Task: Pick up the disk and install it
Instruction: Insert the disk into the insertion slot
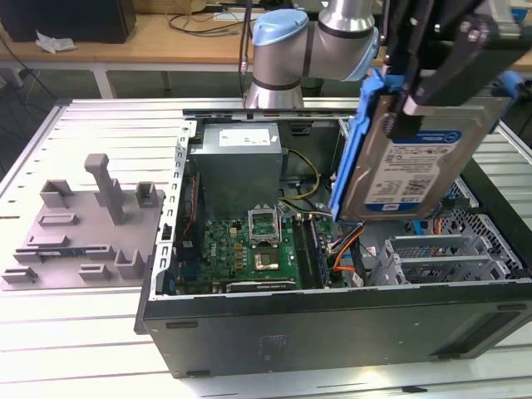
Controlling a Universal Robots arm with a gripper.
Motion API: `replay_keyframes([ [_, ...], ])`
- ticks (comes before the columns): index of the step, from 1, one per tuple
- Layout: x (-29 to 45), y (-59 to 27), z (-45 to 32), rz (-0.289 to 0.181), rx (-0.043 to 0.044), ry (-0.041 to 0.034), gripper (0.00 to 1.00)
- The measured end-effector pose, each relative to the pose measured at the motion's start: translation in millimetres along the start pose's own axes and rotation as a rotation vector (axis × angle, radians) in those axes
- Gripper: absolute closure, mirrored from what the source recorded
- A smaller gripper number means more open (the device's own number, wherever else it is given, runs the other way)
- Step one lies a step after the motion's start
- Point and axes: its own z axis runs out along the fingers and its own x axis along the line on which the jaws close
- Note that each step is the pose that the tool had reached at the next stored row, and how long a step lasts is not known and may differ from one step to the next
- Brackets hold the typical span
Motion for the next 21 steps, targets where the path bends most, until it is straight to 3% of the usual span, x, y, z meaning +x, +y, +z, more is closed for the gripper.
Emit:
replay_keyframes([
  [4,4.6,-13.7,-0.4,-0.001,-0.0001,0.0,0.63],
  [5,6.5,-21.5,-0.6,-0.002,-0.0001,0.0001,0.63],
  [12,9.3,-49.6,-1.0,-0.003,-0.0001,0.0001,0.63],
  [21,9.3,-74.4,-0.2,-0.004,-0.0001,0.0,0.63],
])
